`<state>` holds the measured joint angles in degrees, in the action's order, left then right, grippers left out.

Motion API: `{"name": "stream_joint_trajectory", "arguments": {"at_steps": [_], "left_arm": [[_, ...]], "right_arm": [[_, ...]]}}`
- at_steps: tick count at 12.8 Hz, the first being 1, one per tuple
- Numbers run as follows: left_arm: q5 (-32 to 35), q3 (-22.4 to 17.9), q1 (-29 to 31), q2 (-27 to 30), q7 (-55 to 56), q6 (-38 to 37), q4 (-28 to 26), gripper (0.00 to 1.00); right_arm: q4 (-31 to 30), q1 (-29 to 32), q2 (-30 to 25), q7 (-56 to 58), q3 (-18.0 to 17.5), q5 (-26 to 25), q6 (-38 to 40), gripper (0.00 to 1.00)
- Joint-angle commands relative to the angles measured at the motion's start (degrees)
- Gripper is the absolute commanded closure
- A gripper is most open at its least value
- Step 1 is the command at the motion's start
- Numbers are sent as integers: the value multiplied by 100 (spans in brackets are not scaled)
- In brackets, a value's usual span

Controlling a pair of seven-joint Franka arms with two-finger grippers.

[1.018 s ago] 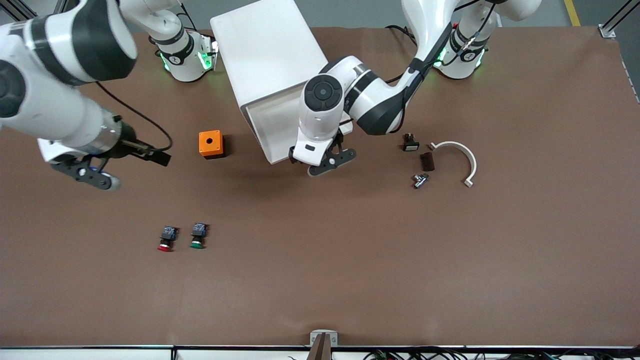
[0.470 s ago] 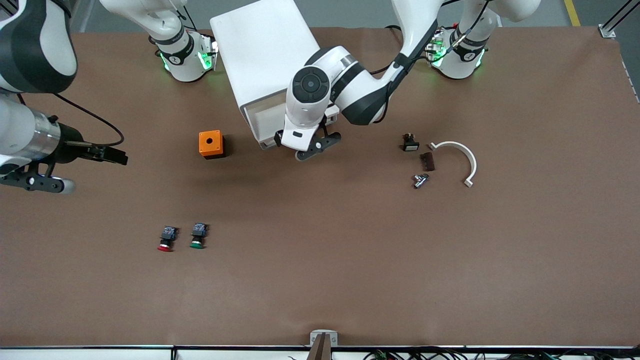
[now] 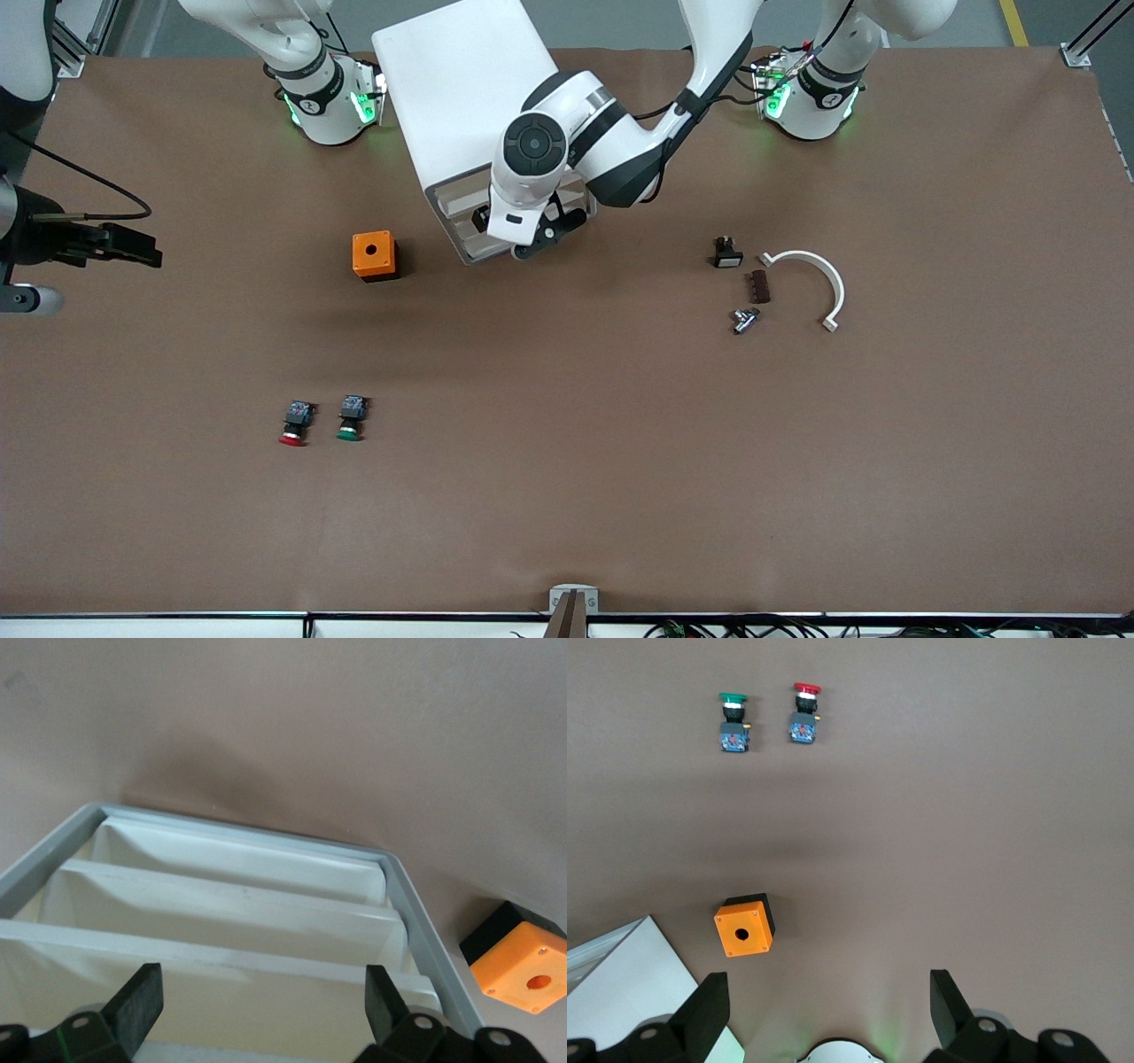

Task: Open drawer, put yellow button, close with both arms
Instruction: 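Push the drawer shut with the left gripper while the right gripper withdraws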

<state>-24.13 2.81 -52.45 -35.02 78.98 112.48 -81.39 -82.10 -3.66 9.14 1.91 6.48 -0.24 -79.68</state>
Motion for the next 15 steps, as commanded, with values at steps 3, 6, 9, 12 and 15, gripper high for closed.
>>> {"name": "stream_joint_trajectory", "arguments": {"at_steps": [3,6,9,12,15], "left_arm": [[-698,44,-46,39,399,72,-184,0],[-760,44,-46,39,399,64,-220,0],[-664,18,59,110,267,64,-211,0],[-393,-132,304,293,188,63,-150,0],[126,-123,884,697,-65,-269,-88,1]], "right_arm": [[194,120,-43,99,-112,-90,111,0],[203,198,-26,47,-112,-38,102,0],[413,217,-8,64,-112,-108,198,0],[493,217,-17,46,-121,-81,234,0],[484,112,-70,-41,-156,-134,374,0]]}}
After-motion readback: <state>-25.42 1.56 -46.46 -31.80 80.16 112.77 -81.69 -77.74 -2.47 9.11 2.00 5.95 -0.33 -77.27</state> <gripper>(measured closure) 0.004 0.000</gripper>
